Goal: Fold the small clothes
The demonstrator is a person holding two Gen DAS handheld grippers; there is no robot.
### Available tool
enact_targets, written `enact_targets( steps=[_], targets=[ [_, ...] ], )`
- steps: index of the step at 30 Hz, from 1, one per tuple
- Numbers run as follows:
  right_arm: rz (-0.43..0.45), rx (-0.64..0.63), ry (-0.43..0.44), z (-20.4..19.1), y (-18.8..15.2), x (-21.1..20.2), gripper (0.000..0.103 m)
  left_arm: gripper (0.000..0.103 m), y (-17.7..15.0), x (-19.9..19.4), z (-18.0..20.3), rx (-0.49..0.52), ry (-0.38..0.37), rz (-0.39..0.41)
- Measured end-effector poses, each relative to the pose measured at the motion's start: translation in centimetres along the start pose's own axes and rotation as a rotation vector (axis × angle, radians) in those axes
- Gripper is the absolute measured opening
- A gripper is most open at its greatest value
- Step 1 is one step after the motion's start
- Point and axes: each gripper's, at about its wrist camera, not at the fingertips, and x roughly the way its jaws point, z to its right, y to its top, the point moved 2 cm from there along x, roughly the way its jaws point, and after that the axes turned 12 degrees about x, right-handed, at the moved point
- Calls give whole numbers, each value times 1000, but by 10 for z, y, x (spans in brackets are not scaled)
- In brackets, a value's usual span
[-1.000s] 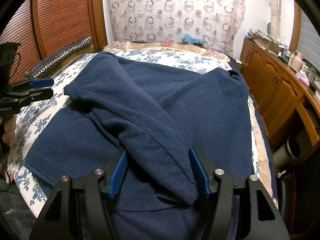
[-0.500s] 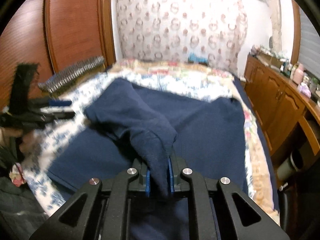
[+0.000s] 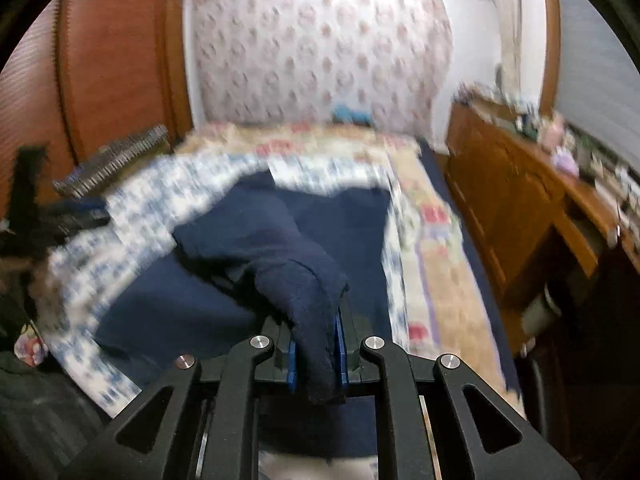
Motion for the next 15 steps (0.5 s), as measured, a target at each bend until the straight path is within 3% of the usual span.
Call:
enact_targets(
  steps=[4,6,7,12,15],
  targets=[
    [-45,-2,-40,3,-10,7,26,72,2,-3,4,12,-1,5],
    [-29,5,-53,2,-5,2,42,72,3,-4,7,15,-1,8],
    [-17,5,-54,0,-2,-1,45,72,3,-5,8,18,-1,12],
    [26,-42,-46,-22,6,-6,48,72,6,-9,13,24,0,26],
    [32,-68,7,-40,12,0,48,72,6,-11,14,32,9,31]
  ],
)
